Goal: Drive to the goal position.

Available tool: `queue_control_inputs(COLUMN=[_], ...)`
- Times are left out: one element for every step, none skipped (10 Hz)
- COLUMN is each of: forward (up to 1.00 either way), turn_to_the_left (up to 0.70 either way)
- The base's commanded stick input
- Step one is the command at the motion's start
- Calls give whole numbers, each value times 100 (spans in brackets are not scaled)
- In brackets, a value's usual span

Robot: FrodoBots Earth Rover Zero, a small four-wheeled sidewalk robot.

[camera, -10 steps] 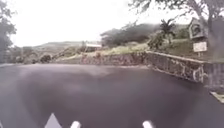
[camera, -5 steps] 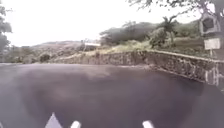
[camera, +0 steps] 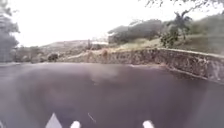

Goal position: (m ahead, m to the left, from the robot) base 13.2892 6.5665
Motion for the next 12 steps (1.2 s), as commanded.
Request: queue_control_inputs(forward=[100, 100, 100, 100, 100, 100, 100, 100, 100, 100, 100, 100], turn_to_the_left=[1, 4, 7, 14, 26, 37, 0, 0, 0, 0, 0, 0])
